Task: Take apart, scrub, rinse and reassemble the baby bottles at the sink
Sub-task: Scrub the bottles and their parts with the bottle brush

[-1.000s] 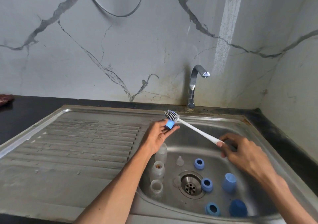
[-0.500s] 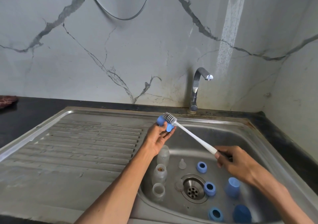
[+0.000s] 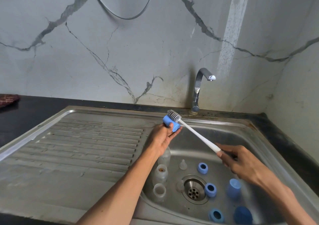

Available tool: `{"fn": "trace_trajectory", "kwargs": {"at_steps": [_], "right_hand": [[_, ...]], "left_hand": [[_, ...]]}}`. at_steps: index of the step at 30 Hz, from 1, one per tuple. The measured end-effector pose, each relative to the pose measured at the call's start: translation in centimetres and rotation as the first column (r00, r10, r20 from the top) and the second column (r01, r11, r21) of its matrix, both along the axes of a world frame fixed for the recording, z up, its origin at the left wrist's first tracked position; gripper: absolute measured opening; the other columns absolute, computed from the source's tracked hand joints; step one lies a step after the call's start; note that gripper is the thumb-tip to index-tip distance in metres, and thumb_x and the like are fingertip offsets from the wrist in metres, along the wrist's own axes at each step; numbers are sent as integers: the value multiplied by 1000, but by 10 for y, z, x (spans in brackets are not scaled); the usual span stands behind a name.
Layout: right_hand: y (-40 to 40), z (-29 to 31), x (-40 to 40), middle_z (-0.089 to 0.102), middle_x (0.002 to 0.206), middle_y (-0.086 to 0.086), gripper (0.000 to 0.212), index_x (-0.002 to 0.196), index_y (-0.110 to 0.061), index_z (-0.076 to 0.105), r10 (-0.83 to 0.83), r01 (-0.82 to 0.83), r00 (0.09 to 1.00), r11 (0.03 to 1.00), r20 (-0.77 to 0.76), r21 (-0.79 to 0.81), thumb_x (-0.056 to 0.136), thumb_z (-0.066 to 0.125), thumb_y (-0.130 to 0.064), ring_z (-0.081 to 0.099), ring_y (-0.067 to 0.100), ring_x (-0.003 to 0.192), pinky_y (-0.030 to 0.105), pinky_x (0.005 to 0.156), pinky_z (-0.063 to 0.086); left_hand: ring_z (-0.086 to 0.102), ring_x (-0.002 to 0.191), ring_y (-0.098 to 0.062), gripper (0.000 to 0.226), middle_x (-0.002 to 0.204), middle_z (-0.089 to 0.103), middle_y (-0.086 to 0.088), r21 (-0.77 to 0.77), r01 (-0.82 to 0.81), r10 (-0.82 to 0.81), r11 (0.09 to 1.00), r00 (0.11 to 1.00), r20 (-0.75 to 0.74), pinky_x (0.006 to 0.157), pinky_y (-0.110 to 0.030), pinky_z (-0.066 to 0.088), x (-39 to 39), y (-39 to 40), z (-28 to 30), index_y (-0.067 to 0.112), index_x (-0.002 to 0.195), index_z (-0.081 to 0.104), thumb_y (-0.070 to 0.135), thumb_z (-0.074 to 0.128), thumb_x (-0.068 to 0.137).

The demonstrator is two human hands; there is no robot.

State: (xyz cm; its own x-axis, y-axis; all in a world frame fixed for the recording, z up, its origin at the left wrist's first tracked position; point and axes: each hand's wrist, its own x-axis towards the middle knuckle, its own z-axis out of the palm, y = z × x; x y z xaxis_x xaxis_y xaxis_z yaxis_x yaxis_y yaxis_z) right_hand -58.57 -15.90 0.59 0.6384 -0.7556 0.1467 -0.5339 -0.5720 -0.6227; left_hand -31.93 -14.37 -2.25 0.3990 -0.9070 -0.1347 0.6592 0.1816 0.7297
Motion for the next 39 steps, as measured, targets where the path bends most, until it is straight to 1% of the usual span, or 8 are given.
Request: {"fn": "trace_trajectory", "kwargs": {"at_steps": [5, 13, 17, 21, 28, 32, 35, 39], "right_hand": [[2, -3, 3, 51, 61, 1, 25, 122, -35, 64, -4, 5, 1000, 999, 30, -43, 99, 55, -30, 41, 4, 47, 19, 47, 36], [6, -3, 5, 54, 64, 1, 30, 128, -37, 61, 36, -36, 999, 999, 2, -34, 98, 57, -33, 41, 5, 49, 19, 47, 35], [5, -2, 6, 53, 60, 1, 21, 113, -29, 70, 28, -25, 998, 998, 48, -63, 97, 57, -32, 42, 4, 49, 18, 48, 35], [6, -1, 7, 51, 59, 1, 21, 104, -49, 60, 27, -21, 994, 998, 108, -54, 99, 56, -29, 41, 4, 47, 19, 46, 36], [4, -6, 6, 52, 62, -1, 24, 117, -50, 58, 50, -50, 999, 998, 21, -35, 98, 55, -36, 42, 5, 52, 21, 50, 37], [2, -7, 6, 51, 61, 1, 16, 110, -42, 62, 0, 3, 999, 998, 54, -62, 98, 55, -35, 42, 5, 48, 23, 48, 38], [0, -6, 4, 50, 60, 1, 19, 112, -31, 68, -28, 33, 996, 998, 82, -59, 98, 56, -34, 41, 5, 47, 25, 47, 39], [4, 1, 1, 48, 59, -1, 23, 118, -35, 67, 19, -17, 998, 1000, 66, -24, 98, 56, -32, 39, 5, 47, 22, 46, 36]], "left_hand": [[65, 98, -32, 14, 111, 63, -22, -17, 54, -55, 998, 997, -60, 82, -32, 60, 3, 0, 1, -6, 109, 58, -3, 49, 99], [62, 107, -31, 18, 109, 64, -20, -22, -80, 73, 997, 973, -221, 93, -45, 54, 24, 5, 4, 1, 108, 62, 14, 59, 97], [61, 107, -39, 12, 110, 62, -27, -51, 10, -24, 999, 960, -277, 81, -54, 55, 8, 6, 8, -7, 101, 59, 3, 58, 97], [63, 97, -42, 16, 112, 58, -33, -71, 82, -99, 994, 953, -286, 78, -56, 57, -5, 4, 9, -10, 109, 54, 1, 55, 98], [59, 107, -36, 39, 113, 62, -24, -58, -122, 100, 991, 950, -295, 96, -53, 49, 23, 2, 2, -8, 138, 46, 5, 49, 101], [61, 102, -41, 18, 113, 61, -32, -108, -1, -32, 994, 953, -302, 77, -54, 58, 5, 3, 8, -10, 114, 53, 0, 47, 100], [60, 106, -44, 15, 105, 65, -32, -109, 111, -135, 988, 961, -243, 83, -57, 54, -10, 1, 7, -10, 109, 54, -1, 42, 103], [61, 103, -39, 15, 112, 61, -29, -138, -11, -28, 990, 960, -279, 85, -55, 56, 7, 2, 9, -9, 107, 55, 2, 46, 102]]}}
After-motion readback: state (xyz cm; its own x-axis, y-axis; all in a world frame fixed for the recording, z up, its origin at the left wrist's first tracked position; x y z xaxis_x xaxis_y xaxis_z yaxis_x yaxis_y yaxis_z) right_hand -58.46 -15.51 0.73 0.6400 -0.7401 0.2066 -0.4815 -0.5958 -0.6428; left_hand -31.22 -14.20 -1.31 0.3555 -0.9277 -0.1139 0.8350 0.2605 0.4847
